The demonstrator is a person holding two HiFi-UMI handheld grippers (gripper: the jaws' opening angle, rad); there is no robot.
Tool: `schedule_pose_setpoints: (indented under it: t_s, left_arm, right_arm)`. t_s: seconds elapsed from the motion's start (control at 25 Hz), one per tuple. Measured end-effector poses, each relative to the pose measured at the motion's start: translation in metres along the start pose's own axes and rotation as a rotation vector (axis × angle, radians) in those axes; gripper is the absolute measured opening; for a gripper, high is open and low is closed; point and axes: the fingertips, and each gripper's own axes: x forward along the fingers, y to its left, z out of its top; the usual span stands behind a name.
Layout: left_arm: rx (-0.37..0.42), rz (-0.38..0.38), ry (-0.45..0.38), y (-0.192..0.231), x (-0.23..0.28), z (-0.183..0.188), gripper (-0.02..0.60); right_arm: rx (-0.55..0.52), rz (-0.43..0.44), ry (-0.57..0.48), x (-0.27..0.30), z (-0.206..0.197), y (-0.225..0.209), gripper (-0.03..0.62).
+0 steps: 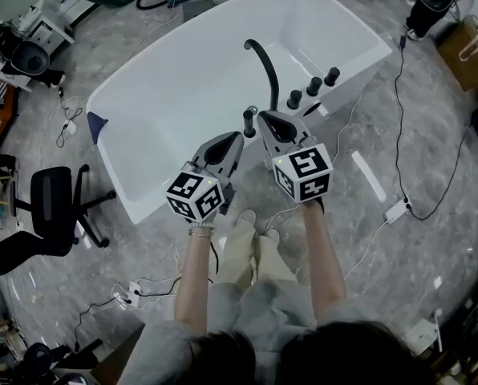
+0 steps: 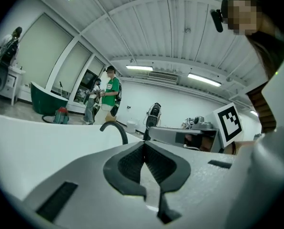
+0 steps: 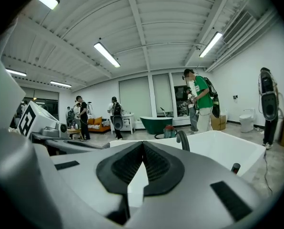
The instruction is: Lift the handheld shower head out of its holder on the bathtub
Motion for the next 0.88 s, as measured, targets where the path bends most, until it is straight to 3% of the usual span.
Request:
schedule_pose_setpoints:
  t_s: [0.52,0.88]
  left_arm:
    - [-0.039,0.034,0.050,0.045,0.019,-0.078,0.005]
    - [-0.046,0.056,0.097,0.073,0.033,-0.123,0.005]
  right_arm:
    - [-0.013,0.055,0.101,0.050,-0.095,-0.017,0.002]
    - [0.035,0.080,0.156,0.076,-0.154,-0.034,0.097]
